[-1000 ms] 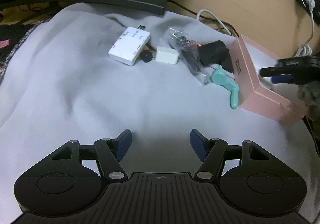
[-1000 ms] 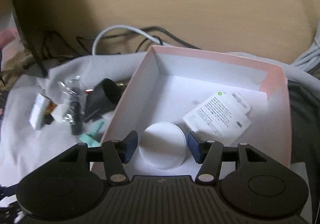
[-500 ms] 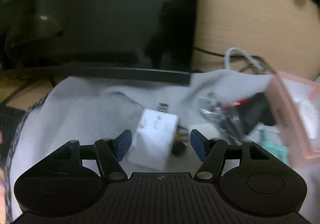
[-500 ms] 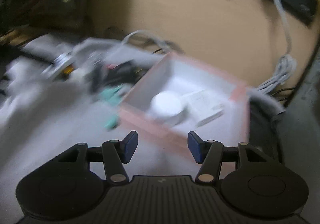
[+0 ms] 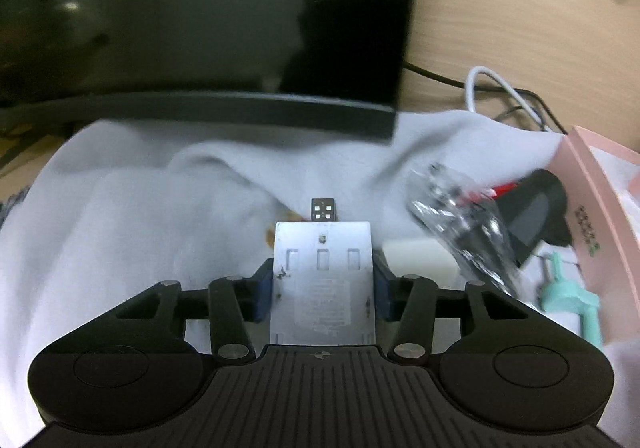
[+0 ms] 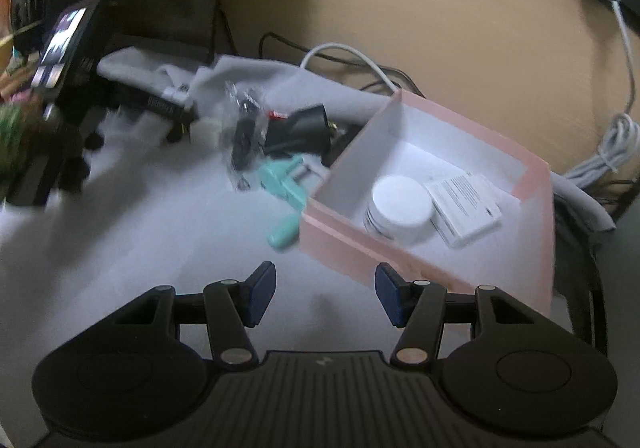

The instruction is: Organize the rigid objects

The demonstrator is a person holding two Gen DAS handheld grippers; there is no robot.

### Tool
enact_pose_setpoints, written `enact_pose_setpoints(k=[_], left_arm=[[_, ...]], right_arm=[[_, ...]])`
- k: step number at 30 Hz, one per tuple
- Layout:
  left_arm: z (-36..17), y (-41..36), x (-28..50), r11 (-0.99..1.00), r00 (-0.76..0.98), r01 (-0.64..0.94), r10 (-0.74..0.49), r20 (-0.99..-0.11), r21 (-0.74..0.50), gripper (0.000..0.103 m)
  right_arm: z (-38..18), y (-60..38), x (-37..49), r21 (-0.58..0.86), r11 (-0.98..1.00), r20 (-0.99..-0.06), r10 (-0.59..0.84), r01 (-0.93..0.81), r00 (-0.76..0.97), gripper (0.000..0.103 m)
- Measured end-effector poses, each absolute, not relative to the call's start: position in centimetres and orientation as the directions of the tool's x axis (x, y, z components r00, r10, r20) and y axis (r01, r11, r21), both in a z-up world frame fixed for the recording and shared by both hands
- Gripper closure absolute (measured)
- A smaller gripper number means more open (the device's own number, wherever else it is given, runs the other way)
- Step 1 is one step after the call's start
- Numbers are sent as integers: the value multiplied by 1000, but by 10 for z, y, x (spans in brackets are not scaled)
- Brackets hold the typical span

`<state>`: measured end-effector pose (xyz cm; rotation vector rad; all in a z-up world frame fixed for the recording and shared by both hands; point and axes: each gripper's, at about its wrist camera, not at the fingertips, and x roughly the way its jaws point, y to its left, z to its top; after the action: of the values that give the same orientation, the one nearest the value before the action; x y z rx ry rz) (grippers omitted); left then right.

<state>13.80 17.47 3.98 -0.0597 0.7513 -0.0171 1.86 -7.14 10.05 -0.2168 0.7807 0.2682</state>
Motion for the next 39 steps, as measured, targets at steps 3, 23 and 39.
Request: enact_pose_setpoints(k=[3, 23, 39], left_arm=[[40, 169, 109, 994, 722, 19, -85, -686, -103, 50], [35, 174, -1, 971, 676, 23, -190, -712, -237, 50], [30, 177, 8, 973, 694, 34, -187, -695, -228, 50]], right_arm=[[111, -59, 45, -44, 946, -711, 197, -322, 675, 48], [93, 15, 264, 34, 974, -879, 135, -223, 458, 74], [113, -5, 186, 79, 916, -888, 244, -393, 391, 76]])
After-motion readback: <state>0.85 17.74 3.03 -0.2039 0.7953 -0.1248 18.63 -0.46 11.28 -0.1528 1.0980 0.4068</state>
